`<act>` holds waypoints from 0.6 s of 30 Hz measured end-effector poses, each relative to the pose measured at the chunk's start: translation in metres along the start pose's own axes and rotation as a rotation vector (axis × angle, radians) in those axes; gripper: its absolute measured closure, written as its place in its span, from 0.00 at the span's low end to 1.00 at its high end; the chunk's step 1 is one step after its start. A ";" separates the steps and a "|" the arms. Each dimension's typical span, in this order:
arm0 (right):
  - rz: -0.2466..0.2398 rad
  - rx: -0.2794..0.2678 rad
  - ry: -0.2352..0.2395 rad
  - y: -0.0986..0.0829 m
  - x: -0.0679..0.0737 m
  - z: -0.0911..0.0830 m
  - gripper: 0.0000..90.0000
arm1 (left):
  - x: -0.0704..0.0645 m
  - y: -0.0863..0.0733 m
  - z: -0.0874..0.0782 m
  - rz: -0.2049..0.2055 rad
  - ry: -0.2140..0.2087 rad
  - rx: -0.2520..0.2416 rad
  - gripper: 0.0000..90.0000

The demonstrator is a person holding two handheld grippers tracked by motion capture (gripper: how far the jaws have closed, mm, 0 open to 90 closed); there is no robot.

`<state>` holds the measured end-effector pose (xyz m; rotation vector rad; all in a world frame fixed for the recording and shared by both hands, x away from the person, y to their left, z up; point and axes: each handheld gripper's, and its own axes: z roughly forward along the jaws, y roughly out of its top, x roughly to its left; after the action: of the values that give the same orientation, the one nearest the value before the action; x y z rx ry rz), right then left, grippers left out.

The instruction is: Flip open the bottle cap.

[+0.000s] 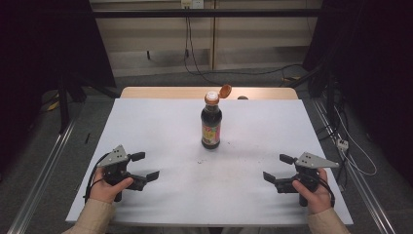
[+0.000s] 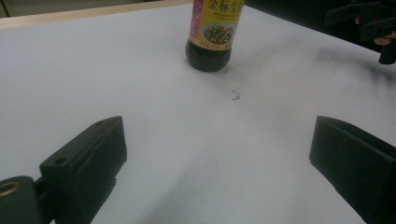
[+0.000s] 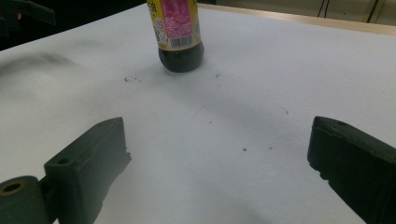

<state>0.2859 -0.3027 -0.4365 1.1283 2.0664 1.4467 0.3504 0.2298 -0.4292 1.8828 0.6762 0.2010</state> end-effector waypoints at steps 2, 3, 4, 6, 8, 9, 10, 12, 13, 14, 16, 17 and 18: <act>0.001 0.002 -0.001 0.000 0.000 0.000 0.05 | 0.001 -0.001 -0.001 0.000 0.006 0.003 0.04; -0.004 0.004 -0.001 -0.001 0.000 -0.001 0.05 | 0.001 -0.002 -0.002 -0.001 0.007 0.003 0.04; -0.003 0.005 0.000 -0.001 0.001 -0.001 0.05 | 0.001 -0.002 -0.002 -0.003 0.013 0.000 0.04; -0.009 0.009 0.001 -0.002 0.001 -0.001 0.05 | 0.002 -0.003 -0.005 -0.004 0.005 0.002 0.04; -0.010 0.011 -0.001 -0.003 0.002 -0.002 0.05 | 0.002 -0.005 -0.007 -0.009 0.018 -0.003 0.04; -0.013 0.012 0.000 -0.003 0.002 -0.002 0.05 | 0.003 -0.006 -0.008 -0.004 0.019 0.000 0.04; -0.012 0.012 0.000 -0.003 0.002 -0.003 0.05 | 0.004 -0.007 -0.009 -0.009 0.019 -0.001 0.04; -0.004 0.013 0.001 -0.004 0.003 -0.004 0.05 | 0.004 -0.008 -0.011 -0.011 0.022 0.001 0.04; -0.003 0.011 0.002 -0.005 0.003 -0.004 0.05 | 0.004 -0.009 -0.012 -0.020 0.026 -0.003 0.04; -0.004 0.012 -0.001 -0.005 0.003 -0.005 0.05 | 0.005 -0.010 -0.013 -0.014 0.022 0.002 0.04; -0.004 0.013 -0.002 -0.006 0.003 -0.006 0.05 | 0.004 -0.011 -0.014 -0.019 0.027 0.000 0.04; -0.003 0.014 -0.003 -0.007 0.002 -0.006 0.05 | 0.004 -0.011 -0.014 -0.019 0.035 -0.004 0.04; -0.005 0.016 -0.004 -0.007 0.002 -0.006 0.05 | 0.004 -0.011 -0.015 -0.012 0.037 0.000 0.04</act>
<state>0.2774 -0.3057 -0.4400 1.1310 2.0802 1.4270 0.3433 0.2473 -0.4333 1.8783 0.7127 0.2284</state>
